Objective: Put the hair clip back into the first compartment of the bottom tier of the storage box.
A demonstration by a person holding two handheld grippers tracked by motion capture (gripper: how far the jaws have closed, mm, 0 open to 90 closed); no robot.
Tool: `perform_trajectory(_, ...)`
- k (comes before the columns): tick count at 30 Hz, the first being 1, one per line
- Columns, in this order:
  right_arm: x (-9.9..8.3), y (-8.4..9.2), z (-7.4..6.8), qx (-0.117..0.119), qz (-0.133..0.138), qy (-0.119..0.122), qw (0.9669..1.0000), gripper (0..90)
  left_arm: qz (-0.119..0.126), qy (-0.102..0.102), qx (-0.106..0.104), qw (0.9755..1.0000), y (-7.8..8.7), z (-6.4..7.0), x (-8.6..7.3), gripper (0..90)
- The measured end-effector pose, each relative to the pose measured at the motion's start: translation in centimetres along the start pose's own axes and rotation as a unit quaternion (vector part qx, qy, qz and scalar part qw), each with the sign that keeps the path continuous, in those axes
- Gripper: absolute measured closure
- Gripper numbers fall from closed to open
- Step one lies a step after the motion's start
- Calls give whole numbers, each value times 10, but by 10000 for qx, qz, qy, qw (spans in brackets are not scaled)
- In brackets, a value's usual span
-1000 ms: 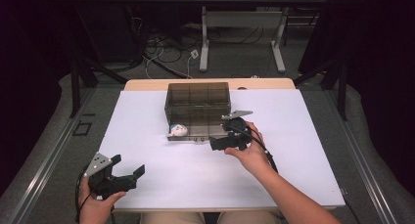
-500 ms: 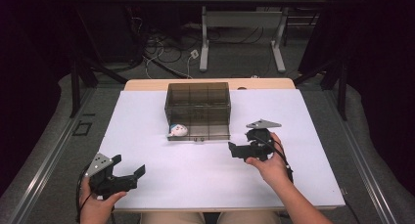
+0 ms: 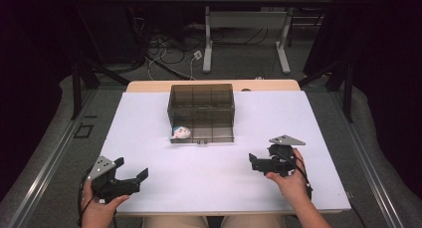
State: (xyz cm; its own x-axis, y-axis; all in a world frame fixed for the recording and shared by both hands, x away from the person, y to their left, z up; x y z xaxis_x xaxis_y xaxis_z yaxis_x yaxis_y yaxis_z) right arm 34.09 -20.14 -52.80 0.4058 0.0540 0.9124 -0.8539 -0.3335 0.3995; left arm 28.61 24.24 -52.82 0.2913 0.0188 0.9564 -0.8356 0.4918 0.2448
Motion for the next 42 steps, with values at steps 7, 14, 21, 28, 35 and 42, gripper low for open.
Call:
perform_trajectory(7, -4, 15, 16, -128, 66, -47, 9999, 5, -3, -5, 12, 10000, 0, 0, 0, 9)
perform_trajectory(14, -15, 27, 34, -290, 103, -154, 9994, 5, -3, -5, 19, 10000, 0, 0, 0, 9)
perform_trajectory(21, -20, 30, 39, -356, 133, -218, 9990, 5, -6, -5, 23, 10000, 0, 0, 0, 9)
perform_trajectory(28, -25, 27, 41, -366, 82, -295, 9989, 5, -4, -12, 17, 10000, 0, 0, 0, 9)
perform_trajectory(35, -27, 27, 44, -385, 74, -304, 9988, 5, -38, -12, -4, 10000, 0, 0, 0, 9)
perform_trajectory(42, -29, 27, 46, -447, 86, -297, 9985, 6, -37, -10, -9, 10000, 1, 0, 0, 9)
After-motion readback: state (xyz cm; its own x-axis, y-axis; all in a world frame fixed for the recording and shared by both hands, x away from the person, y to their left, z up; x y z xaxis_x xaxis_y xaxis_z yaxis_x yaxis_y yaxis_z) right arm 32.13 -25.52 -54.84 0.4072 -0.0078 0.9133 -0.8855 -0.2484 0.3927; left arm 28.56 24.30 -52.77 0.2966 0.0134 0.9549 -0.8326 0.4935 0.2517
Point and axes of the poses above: each handheld gripper's, and its own axes: y roughly backward along the jaws, x roughly out of its top, z roughly to its right, the point moved 4 cm from there along -y, roughly forward along the jaws, and after that the axes turned 14 degrees about z, right-handed, at the moved point
